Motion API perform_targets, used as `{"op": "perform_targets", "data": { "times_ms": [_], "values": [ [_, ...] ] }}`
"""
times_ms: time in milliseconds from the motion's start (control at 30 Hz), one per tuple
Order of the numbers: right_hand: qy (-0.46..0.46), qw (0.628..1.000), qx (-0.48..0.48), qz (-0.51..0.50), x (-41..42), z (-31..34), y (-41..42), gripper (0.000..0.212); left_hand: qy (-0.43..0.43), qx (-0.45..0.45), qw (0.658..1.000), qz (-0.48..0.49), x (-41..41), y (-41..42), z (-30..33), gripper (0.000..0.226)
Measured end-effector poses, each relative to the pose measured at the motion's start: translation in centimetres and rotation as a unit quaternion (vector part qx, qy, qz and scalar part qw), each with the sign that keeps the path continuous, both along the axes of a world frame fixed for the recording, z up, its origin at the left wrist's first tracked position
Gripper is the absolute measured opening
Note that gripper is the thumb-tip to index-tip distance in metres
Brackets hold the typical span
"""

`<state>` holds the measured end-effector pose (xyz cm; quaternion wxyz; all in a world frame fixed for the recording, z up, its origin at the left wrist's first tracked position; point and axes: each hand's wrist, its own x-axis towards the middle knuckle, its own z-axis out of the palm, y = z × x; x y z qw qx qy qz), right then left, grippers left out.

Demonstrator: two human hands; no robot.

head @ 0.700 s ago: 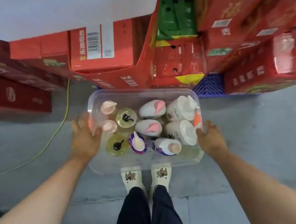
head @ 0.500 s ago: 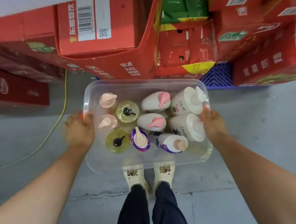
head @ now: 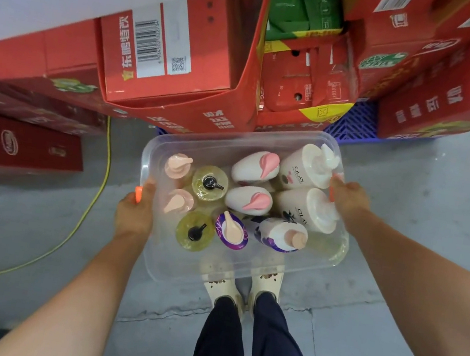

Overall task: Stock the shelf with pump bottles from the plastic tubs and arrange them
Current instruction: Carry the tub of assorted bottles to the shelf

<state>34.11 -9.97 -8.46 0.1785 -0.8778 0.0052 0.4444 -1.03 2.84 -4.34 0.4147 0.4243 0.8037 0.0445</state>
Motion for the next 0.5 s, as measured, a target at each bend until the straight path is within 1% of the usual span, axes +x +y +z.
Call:
{"op": "perform_targets", "data": {
  "times_ms": [100,167,267,333,433,500],
  "values": [
    [-0.024,0.999,0.019,-0.037,-0.1,0.4,-0.1,0.053,0.005,-0.001,1.000,-0.016,0.3,0.1,-0.1,0.066],
    [-0.039,0.998,0.008,-0.050,0.2,0.8,-0.2,0.060,0.006,-0.003,1.000,-0.021,0.2,0.3,-0.3,0.060],
    [-0.003,0.999,-0.034,0.000,1.1,-0.1,-0.6,0.071,0.003,0.005,1.000,-0.030,0.0,0.4,-0.7,0.052],
    [0.023,0.999,-0.033,-0.002,0.9,0.0,-0.3,0.066,0.001,0.009,1.000,-0.021,-0.1,0.4,-0.9,0.052],
    [0.054,0.997,-0.008,-0.059,0.4,0.9,0.2,0.050,0.001,-0.007,1.000,0.002,-0.2,0.4,-0.7,0.057],
    [0.062,0.995,0.000,-0.077,0.4,1.1,0.0,0.047,-0.003,-0.030,0.999,0.038,-0.1,0.4,-0.3,0.058]
  ]
}}
